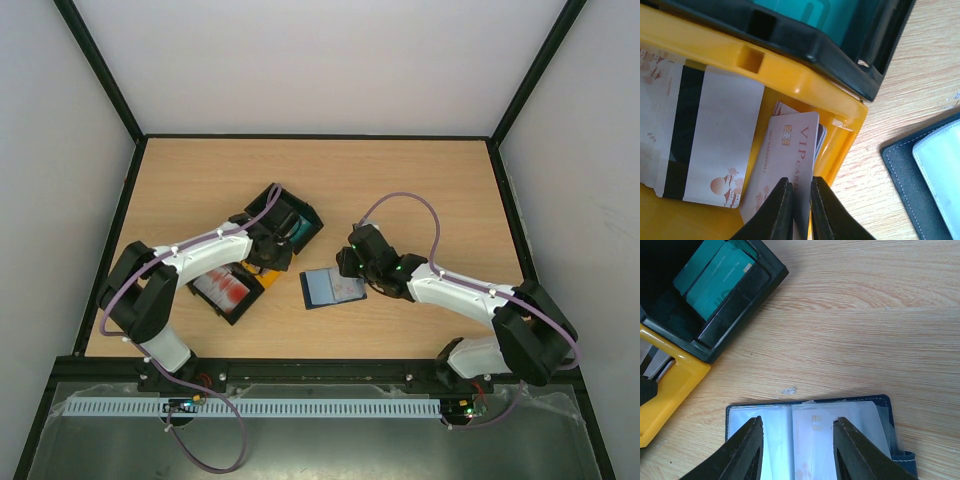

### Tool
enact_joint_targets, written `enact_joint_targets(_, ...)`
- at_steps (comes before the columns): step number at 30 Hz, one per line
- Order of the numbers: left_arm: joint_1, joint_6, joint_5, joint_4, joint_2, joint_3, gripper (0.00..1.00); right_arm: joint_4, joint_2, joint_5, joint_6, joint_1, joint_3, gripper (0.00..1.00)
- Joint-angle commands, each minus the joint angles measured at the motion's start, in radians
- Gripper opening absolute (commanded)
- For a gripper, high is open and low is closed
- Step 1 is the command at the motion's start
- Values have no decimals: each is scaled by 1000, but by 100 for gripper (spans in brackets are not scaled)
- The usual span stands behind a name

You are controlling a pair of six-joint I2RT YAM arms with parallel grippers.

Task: Put the credit cards into the card holder
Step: Pick up the credit card from the storage box.

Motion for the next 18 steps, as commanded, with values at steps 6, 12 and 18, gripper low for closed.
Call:
enact_joint_targets(6,-5,-1,-26,-35,-35,-9,4,1,5,3,7,-6,26,38)
enact_joint_targets(12,-5,-2,-111,-76,-71,12,2,0,2,4,9,-5,40,38)
enact_joint_targets(18,-4,-8,-124,-65,-104,-11,2,6,3,-12,17,-5,45,38)
